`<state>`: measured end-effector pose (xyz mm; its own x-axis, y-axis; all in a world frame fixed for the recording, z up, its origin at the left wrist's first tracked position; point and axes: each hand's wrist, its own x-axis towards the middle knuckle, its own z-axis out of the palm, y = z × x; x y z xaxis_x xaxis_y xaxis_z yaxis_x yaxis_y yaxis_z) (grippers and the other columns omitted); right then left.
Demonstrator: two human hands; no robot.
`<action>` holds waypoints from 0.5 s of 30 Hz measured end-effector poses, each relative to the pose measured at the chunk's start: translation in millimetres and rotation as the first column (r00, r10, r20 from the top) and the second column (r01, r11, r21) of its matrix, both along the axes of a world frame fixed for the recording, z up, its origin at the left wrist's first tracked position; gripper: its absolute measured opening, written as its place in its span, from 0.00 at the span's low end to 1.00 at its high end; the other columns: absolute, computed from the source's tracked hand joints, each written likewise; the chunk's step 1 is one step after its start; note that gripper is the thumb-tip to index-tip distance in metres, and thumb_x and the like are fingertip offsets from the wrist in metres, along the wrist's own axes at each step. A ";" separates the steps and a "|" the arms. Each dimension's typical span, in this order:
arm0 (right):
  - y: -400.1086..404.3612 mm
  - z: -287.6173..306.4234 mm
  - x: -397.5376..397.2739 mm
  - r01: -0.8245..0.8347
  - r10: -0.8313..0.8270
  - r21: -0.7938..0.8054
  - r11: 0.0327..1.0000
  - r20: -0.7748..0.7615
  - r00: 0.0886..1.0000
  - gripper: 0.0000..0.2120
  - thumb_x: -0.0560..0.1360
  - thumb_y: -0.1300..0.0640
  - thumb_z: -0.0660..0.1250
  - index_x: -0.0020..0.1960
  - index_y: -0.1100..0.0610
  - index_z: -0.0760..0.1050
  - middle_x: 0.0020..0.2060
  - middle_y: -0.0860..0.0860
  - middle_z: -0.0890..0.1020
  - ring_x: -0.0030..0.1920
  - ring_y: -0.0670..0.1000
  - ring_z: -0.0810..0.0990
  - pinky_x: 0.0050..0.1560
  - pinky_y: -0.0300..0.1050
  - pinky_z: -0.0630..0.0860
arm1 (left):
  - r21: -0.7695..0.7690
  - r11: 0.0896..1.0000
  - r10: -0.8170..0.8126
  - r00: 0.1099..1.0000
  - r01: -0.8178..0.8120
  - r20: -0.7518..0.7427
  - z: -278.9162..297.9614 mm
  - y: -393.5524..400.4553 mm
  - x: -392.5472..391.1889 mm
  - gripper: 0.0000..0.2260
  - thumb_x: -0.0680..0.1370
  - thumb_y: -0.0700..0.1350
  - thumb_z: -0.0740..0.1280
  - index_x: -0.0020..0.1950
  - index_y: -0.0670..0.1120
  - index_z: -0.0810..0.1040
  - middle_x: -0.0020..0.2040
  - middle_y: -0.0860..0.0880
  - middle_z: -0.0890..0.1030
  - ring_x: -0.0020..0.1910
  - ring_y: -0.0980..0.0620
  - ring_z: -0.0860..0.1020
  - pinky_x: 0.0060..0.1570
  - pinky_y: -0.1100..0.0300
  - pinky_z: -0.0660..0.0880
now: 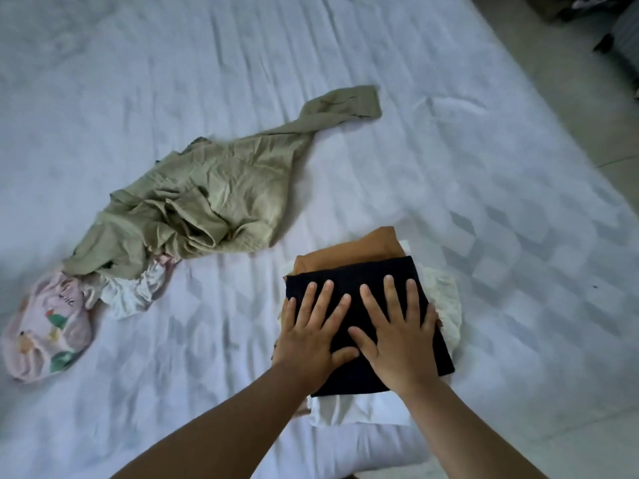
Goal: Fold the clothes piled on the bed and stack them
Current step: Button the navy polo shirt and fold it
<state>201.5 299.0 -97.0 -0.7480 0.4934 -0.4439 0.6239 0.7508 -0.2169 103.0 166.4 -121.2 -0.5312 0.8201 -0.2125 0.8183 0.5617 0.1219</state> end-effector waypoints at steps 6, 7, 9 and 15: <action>-0.2 -16.7 -1.5 0.002 -0.002 0.013 1.000 0.018 1.000 0.32 0.77 0.32 0.40 0.72 0.47 0.63 0.72 0.57 0.67 0.71 0.65 0.62 0.60 0.72 0.64 | -0.069 0.998 0.014 0.997 -0.009 0.076 -16.1 9.6 5.1 0.34 0.72 0.68 0.47 0.74 0.51 0.59 0.74 0.46 0.60 0.72 0.43 0.60 0.67 0.44 0.57; 0.8 -16.4 -1.2 -0.002 0.002 0.016 1.000 0.022 1.000 0.32 0.77 0.32 0.40 0.72 0.46 0.64 0.71 0.57 0.67 0.71 0.65 0.62 0.60 0.72 0.65 | -0.067 0.998 0.017 0.995 -0.010 0.096 -14.9 10.0 5.6 0.34 0.73 0.68 0.46 0.74 0.51 0.58 0.74 0.46 0.59 0.72 0.43 0.59 0.67 0.44 0.55; 0.7 -8.9 -4.3 -0.005 0.006 0.048 0.999 -0.006 1.000 0.32 0.75 0.31 0.43 0.71 0.45 0.65 0.72 0.56 0.67 0.72 0.64 0.61 0.61 0.73 0.62 | -0.049 0.999 0.017 0.990 -0.010 0.142 -4.8 8.1 1.4 0.35 0.74 0.70 0.42 0.76 0.51 0.55 0.77 0.46 0.56 0.75 0.44 0.53 0.69 0.45 0.50; -3.4 47.1 -50.8 0.146 -0.133 0.089 0.985 -0.139 0.981 0.22 0.77 0.44 0.61 0.67 0.51 0.71 0.71 0.51 0.68 0.75 0.55 0.56 0.71 0.63 0.41 | 0.354 0.876 0.031 0.770 -0.328 0.637 42.5 -18.3 -39.3 0.29 0.74 0.64 0.52 0.69 0.51 0.71 0.71 0.60 0.64 0.71 0.65 0.60 0.69 0.68 0.58</action>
